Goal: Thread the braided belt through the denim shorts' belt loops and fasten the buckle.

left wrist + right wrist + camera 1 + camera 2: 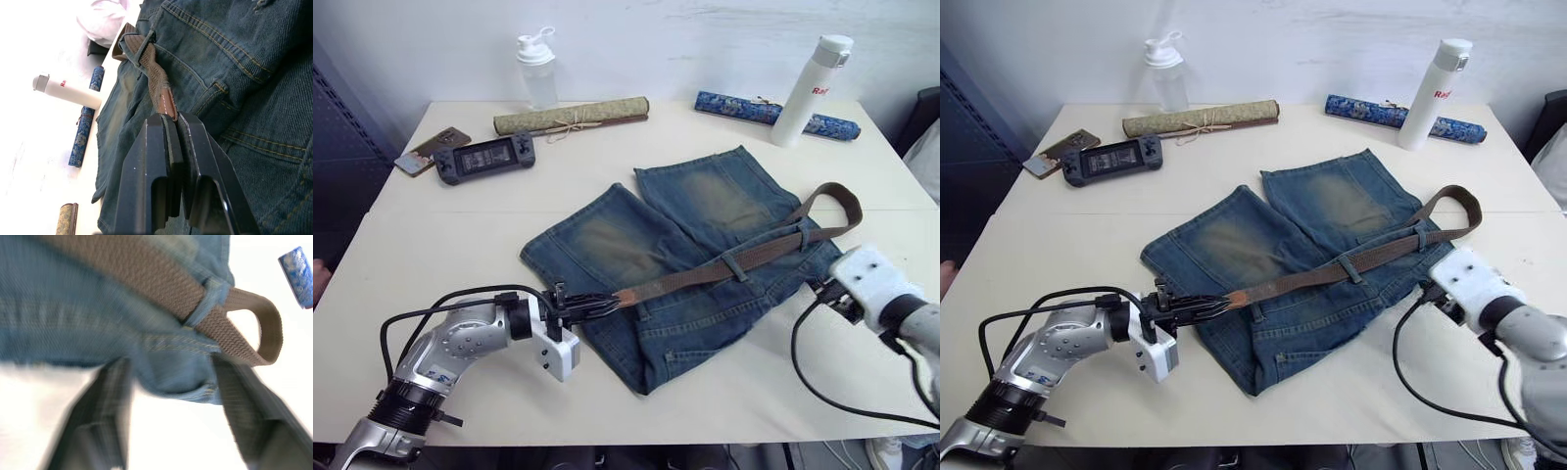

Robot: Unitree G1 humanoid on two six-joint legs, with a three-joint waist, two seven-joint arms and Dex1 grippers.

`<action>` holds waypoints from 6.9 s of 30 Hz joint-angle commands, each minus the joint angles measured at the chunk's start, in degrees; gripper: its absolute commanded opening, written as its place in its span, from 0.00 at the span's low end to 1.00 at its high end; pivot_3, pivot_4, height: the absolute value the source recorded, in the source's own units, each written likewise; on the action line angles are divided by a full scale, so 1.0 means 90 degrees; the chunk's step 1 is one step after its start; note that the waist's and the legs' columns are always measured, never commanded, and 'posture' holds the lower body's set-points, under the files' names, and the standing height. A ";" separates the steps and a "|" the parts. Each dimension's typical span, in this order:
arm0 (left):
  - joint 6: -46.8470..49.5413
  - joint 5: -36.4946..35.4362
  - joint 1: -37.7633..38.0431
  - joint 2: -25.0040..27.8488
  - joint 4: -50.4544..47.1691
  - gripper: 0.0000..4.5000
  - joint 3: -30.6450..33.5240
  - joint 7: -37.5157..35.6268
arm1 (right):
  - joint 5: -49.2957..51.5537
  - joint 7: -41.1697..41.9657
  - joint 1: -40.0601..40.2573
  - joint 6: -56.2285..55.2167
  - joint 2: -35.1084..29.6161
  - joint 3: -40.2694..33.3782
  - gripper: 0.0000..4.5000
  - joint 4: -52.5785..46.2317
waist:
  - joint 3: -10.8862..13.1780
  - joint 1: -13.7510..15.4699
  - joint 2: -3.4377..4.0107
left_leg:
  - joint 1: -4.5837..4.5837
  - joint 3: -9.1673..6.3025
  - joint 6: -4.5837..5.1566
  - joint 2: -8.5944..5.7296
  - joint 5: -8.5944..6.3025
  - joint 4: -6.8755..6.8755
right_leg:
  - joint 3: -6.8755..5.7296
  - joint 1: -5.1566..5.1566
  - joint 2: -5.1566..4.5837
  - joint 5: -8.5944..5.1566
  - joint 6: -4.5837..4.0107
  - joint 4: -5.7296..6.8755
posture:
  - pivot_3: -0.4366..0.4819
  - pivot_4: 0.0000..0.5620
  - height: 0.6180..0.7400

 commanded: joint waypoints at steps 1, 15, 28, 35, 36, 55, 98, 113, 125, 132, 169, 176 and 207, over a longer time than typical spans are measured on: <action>-0.0104 -0.0199 -0.0054 -0.0023 -0.0082 0.00 0.0074 0.0041 | 0.1762 0.0370 -0.0790 0.2275 0.0213 -0.0967 0.94 -0.0768 | -0.0001 -0.0016 0.0001 | 0.0000 -0.0001 -0.0001 0.0002 -0.0001 0.0000 | 0.0001 0.0000 -0.0002 0.0000 -0.0001 -0.0001 | 0.48 0.27 0.82; -0.0137 -0.0125 -0.0136 -0.0129 -0.0127 0.00 0.0068 0.0053 | 1.0931 -0.5891 -0.0389 0.2587 0.3110 0.0180 0.94 -0.0058 | 0.0001 -0.0126 0.0005 | -0.0017 -0.0037 -0.0006 -0.0012 0.0006 -0.0023 | -0.0006 0.0009 0.0005 -0.0003 -0.0017 0.0006 | 0.48 0.27 0.82; -0.0142 -0.0067 -0.0266 -0.0211 -0.0148 0.00 0.0000 0.0007 | 1.1624 -0.9232 -0.0214 -0.0942 0.4698 0.2557 0.94 0.0007 | -0.0001 -0.0149 0.0002 | -0.0016 0.0004 -0.0011 -0.0002 0.0007 -0.0031 | 0.0006 -0.0026 0.0011 -0.0003 -0.0014 0.0019 | 0.48 0.27 0.82; -0.0112 -0.0075 -0.0248 -0.0207 -0.0182 0.00 0.0004 -0.0014 | 1.1624 -0.9412 -0.0308 -0.1246 0.4591 0.2419 0.94 0.0020 | -0.0001 -0.0150 0.0002 | -0.0018 0.0013 -0.0010 0.0002 0.0006 -0.0032 | 0.0055 -0.0043 0.0010 -0.0003 -0.0015 0.0032 | 0.48 0.27 0.82; -0.0105 -0.0074 -0.0249 -0.0209 -0.0181 0.00 0.0005 -0.0015 | 1.1624 -0.9413 -0.0303 -0.1254 0.4533 0.2401 0.94 0.0025 | -0.0001 -0.0149 0.0002 | -0.0020 0.0015 -0.0010 0.0002 0.0006 -0.0033 | 0.0061 -0.0049 0.0010 -0.0003 -0.0015 0.0035 | 0.48 0.27 0.82; -0.0178 -0.0182 -0.0272 -0.0264 -0.0172 0.00 0.0052 0.0056 | 1.1624 -0.9170 -0.0399 -0.1337 0.4208 0.2438 0.01 0.0146 | -0.0001 -0.0146 0.0002 | -0.0030 0.0044 -0.0009 0.0005 0.0006 -0.0030 | 0.0096 -0.0083 0.0008 -0.0003 -0.0015 0.0056 | 0.48 0.27 0.82; 0.3915 -0.3893 0.2659 -0.0204 -0.1687 0.55 0.1536 -0.2167 | 0.8952 -0.7504 -0.0799 -0.1006 0.2854 0.3059 0.00 0.0055 | -0.0001 -0.0268 0.0002 | -0.0032 0.0046 -0.0017 0.0017 0.0005 -0.0029 | 0.0117 -0.0085 0.0007 -0.0006 -0.0020 0.0015 | 0.48 0.27 0.82; 0.3660 -0.3735 0.2678 -0.0378 -0.1513 0.55 0.1580 -0.2195 | 0.8283 -0.7533 -0.0934 -0.0304 0.2918 0.3533 0.00 0.0012 | -0.0001 -0.0281 0.0002 | -0.0032 0.0046 -0.0017 0.0019 0.0004 -0.0031 | 0.0116 -0.0086 0.0007 -0.0006 -0.0020 0.0014 | 0.48 0.27 0.82; 0.1833 -0.2322 0.2077 -0.0576 -0.0842 0.55 0.1426 -0.1858 | 0.8639 -0.7371 -0.1281 0.0152 0.3453 0.3614 0.00 0.1097 | -0.0003 -0.0292 0.0000 | -0.0032 0.0050 -0.0017 0.0019 0.0003 -0.0031 | 0.0114 -0.0088 0.0008 -0.0006 -0.0020 0.0016 | 0.48 0.27 0.82; 0.1025 -0.1458 0.1597 -0.0715 -0.0420 0.55 0.1149 -0.1421 | 0.9537 -0.7500 -0.1330 0.0311 0.3870 0.3437 0.00 0.1664 | -0.0006 -0.0305 -0.0005 | -0.0032 0.0054 -0.0017 0.0024 0.0002 -0.0032 | 0.0105 -0.0086 0.0010 -0.0006 -0.0020 0.0042 | 0.48 0.27 0.82; 0.0399 0.0213 0.0650 -0.0272 -0.0040 0.01 0.0560 -0.0298 | 1.0295 -0.8010 -0.1480 0.0079 0.4012 0.3264 0.00 0.1799 | -0.0006 -0.0302 -0.0006 | -0.0033 0.0055 -0.0019 0.0028 0.0001 -0.0034 | 0.0105 -0.0093 0.0007 -0.0006 -0.0020 0.0048 | 0.48 0.27 0.82; 0.0355 0.0284 0.0679 -0.0257 -0.0030 0.00 0.0551 -0.0194 | 1.0171 -0.8158 -0.1504 -0.0041 0.3844 0.3115 0.17 0.1552 | -0.0006 -0.0300 -0.0006 | -0.0033 0.0055 -0.0019 0.0028 0.0001 -0.0034 | 0.0106 -0.0093 0.0007 -0.0006 -0.0020 0.0048 | 0.48 0.27 0.82; -0.0405 -0.0640 0.1804 0.0370 0.1042 0.00 0.1904 0.0713 | 0.4974 -0.4551 -0.0980 0.0365 0.0105 0.2396 1.00 0.1561 | -0.0007 -0.0284 -0.0011 | -0.0026 0.0069 -0.0025 0.0044 0.0000 -0.0028 | 0.0079 -0.0088 0.0013 -0.0006 -0.0020 0.0008 | 0.48 0.27 0.82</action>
